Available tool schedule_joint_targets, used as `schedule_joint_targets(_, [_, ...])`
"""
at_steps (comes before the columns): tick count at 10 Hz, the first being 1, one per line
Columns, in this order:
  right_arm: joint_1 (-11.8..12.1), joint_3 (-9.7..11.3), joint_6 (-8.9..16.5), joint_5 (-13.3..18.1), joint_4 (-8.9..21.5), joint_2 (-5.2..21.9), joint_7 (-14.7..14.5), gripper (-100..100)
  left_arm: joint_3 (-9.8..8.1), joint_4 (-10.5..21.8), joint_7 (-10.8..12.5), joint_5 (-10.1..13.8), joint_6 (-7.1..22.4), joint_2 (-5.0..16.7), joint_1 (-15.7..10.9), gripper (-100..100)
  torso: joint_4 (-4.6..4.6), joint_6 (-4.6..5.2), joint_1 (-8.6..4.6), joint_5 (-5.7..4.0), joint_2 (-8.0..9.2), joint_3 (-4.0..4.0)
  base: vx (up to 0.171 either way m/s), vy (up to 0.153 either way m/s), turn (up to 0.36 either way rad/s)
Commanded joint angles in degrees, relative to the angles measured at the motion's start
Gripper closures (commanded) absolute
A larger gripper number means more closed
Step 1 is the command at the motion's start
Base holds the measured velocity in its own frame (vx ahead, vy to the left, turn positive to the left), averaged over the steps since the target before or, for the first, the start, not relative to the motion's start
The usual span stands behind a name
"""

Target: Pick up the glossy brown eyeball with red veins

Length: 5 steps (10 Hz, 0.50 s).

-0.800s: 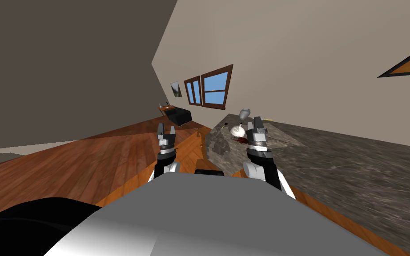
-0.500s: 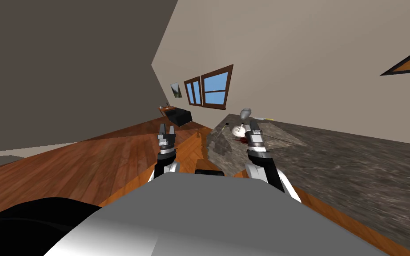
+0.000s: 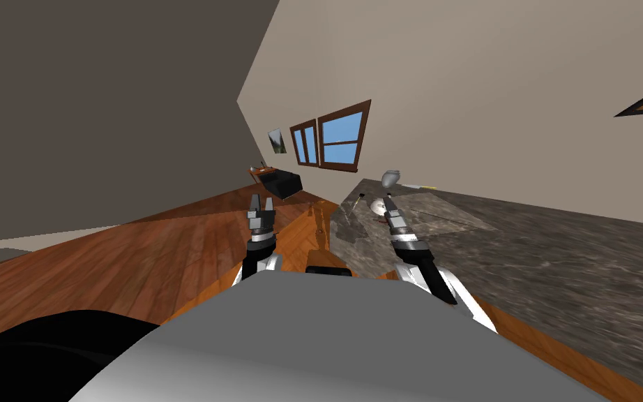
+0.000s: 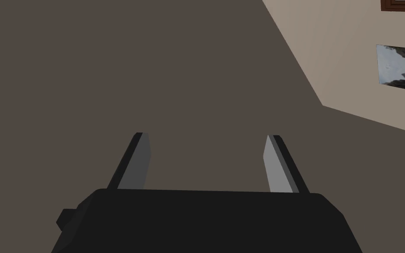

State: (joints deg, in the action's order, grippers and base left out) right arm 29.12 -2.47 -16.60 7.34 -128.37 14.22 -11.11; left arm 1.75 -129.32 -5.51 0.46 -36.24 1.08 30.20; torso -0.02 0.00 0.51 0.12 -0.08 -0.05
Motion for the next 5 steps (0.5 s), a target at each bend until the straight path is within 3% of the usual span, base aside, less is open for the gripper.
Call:
schedule_joint_targets(1, [1.22, -0.43, 2.34, 0.96, 1.60, 2.86, -1.57, -100, 0.00, 0.00, 0.00, 0.00, 0.00, 0.00, 0.00, 0, 0.00, 0.00, 0.00, 0.00, 0.00, 0.00, 0.051, 0.155, -0.016])
schedule_joint_targets(4, [2.97, -1.51, 5.55, 2.07, 3.96, 7.67, -3.47, -100, 0.00, 0.00, 0.00, 0.00, 0.00, 0.00, 0.00, 0, -0.03, 0.00, -0.01, 0.01, -0.15, -0.09, 0.065, 0.147, -0.014])
schedule_joint_targets(5, [2.97, -1.51, 5.55, 2.07, 3.96, 8.18, -3.47, -100, 0.00, 0.00, 0.00, 0.00, 0.00, 0.00, 0.00, 0, -0.03, -0.01, 0.01, 0.00, -0.16, -0.09, 0.043, 0.108, -0.010])
